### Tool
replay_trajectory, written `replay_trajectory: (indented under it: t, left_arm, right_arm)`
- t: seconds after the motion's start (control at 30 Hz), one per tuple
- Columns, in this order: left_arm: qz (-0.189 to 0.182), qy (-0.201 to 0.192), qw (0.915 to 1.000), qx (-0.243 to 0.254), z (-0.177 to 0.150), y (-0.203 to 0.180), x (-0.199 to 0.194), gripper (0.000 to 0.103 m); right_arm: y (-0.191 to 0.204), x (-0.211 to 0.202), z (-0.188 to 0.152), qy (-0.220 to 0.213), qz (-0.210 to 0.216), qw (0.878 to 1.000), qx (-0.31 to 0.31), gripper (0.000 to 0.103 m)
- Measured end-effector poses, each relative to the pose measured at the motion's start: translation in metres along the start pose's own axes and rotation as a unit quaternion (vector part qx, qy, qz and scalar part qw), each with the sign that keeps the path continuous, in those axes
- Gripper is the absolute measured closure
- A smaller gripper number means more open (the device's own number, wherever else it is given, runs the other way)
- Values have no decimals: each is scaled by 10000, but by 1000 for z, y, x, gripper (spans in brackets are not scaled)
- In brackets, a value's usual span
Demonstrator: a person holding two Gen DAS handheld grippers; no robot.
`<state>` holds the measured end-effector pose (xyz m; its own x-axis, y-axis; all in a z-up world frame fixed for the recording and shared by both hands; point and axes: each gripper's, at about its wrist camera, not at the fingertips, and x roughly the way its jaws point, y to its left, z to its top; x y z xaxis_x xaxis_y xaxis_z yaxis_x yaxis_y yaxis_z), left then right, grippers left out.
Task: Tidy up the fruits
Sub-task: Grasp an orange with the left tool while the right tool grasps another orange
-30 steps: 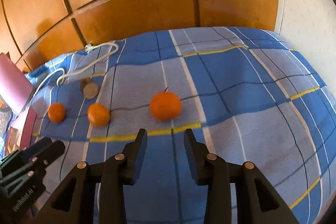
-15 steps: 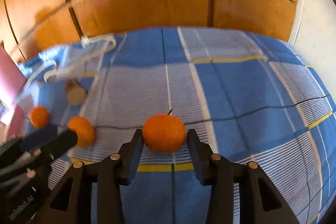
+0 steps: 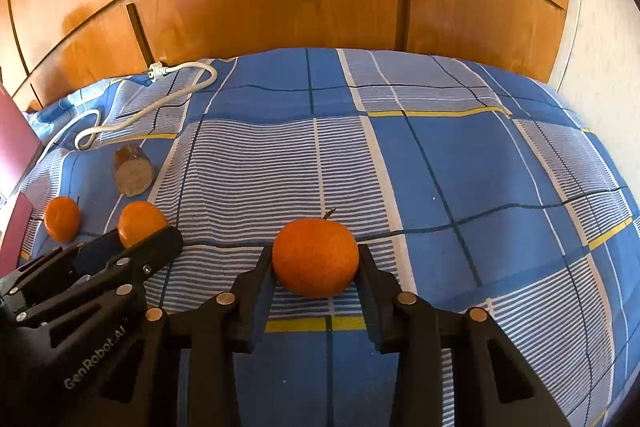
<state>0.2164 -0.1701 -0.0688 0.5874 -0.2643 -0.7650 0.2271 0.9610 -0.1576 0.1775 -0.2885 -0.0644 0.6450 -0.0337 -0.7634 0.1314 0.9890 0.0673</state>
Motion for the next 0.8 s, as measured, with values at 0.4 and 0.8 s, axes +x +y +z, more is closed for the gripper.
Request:
replay_trajectory:
  t: [0.4, 0.8]
  left_arm:
    - [197, -17, 9997, 175, -2, -4, 0, 69]
    - [313, -26, 9992, 241, -2, -6, -1, 69]
  right_arm:
    - [-2, -2, -1, -19, 88, 9999, 100, 63]
    - [-1, -2, -2, -43, 51, 9999, 91, 64]
